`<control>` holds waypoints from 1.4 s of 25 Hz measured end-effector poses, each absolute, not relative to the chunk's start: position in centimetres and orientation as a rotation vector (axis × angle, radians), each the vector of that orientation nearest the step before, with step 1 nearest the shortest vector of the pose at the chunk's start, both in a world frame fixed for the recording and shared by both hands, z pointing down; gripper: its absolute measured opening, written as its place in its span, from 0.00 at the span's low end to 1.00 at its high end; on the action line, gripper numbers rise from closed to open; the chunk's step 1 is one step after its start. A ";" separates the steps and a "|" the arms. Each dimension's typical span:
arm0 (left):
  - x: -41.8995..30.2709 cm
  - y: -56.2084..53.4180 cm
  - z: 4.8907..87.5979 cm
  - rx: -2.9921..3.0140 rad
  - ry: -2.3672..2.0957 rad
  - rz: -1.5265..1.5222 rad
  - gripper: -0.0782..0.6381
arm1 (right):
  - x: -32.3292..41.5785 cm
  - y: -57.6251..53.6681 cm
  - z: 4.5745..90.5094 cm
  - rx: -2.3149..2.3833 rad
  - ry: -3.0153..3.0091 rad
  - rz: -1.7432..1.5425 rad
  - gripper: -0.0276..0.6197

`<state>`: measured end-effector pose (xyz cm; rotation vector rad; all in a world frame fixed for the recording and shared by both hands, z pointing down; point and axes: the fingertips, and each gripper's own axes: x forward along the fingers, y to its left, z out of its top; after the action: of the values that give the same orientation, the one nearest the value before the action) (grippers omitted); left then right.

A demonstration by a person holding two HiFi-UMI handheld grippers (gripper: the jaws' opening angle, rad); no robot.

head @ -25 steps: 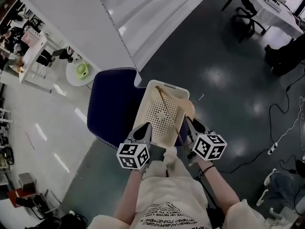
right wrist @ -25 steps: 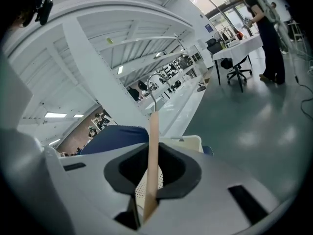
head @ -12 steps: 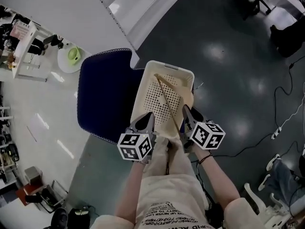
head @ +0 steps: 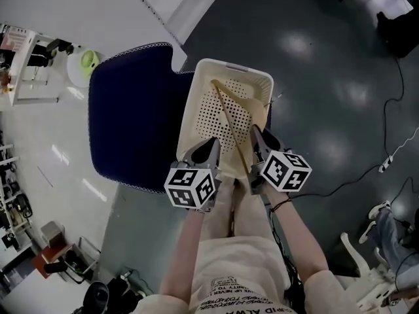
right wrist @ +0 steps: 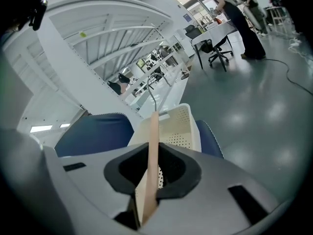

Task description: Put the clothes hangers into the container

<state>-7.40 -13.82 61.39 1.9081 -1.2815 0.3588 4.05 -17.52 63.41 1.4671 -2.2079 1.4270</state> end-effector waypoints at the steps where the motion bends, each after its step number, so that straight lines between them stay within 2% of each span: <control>1: -7.3 -13.9 61.7 1.906 -1.279 0.357 0.14 | 3.9 -17.6 63.7 1.466 -2.206 1.420 0.13; 10: -6.9 -14.1 63.5 1.891 -1.265 0.343 0.14 | 3.2 -18.1 65.6 1.503 -2.192 1.435 0.13; 28: -6.2 -13.6 64.8 1.884 -1.255 0.323 0.14 | 2.9 -17.6 67.4 1.472 -2.166 1.232 0.14; 32: -6.2 -13.4 65.1 1.882 -1.251 0.325 0.14 | 2.8 -17.5 68.5 1.431 -2.104 1.254 0.18; 35: -6.1 -13.2 65.4 1.879 -1.251 0.323 0.14 | 2.5 -17.0 69.4 1.383 -2.080 1.268 0.26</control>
<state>-6.15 -13.21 65.41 1.8788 -1.2510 0.3227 2.48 -17.02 69.38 1.3832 -2.0800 1.2678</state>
